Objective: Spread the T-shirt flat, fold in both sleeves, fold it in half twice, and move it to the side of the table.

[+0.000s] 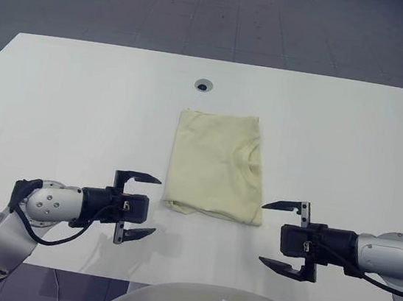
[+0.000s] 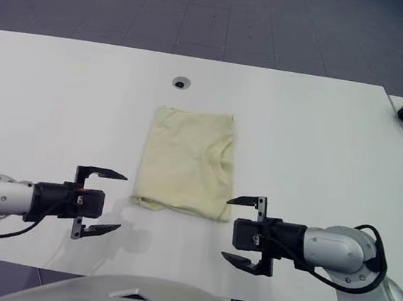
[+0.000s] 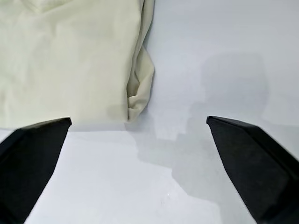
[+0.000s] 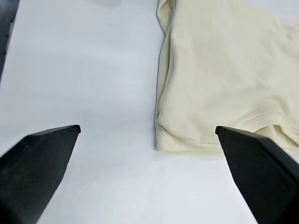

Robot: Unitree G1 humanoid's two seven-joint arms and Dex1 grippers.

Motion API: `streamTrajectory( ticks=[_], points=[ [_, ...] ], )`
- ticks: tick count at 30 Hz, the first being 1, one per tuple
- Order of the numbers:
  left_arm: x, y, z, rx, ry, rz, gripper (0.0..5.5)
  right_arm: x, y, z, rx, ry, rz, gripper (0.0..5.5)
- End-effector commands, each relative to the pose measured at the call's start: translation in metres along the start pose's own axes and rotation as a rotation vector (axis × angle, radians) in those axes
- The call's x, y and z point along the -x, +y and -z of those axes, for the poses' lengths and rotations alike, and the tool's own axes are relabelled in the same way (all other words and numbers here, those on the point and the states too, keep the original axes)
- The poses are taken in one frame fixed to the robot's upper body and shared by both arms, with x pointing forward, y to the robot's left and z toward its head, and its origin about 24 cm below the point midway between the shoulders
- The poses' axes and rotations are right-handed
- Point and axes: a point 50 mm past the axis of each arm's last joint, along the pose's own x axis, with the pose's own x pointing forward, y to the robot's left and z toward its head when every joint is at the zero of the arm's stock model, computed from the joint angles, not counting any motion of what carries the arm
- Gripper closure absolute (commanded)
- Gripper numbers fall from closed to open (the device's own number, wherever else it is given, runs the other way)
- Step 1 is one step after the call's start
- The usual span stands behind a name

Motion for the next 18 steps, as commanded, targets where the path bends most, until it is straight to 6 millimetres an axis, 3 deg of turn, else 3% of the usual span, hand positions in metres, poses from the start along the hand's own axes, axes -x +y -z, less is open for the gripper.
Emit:
streamTrajectory(
  ticks=[1,8,18],
  points=[
    [-0.017,-0.002,-0.003,-0.102,0.012,-0.041,0.31,0.000,-0.002,0.004,0.022,0.036,0.001,0.10],
    [-0.042,0.002,0.000,-0.251,0.066,-0.097,1.45,-0.004,-0.004,0.003,0.034,0.031,0.014,0.10],
    [-0.044,-0.005,0.004,-0.273,0.095,-0.050,3.07,-0.012,-0.009,0.001,0.083,0.025,0.041,0.10]
  ],
)
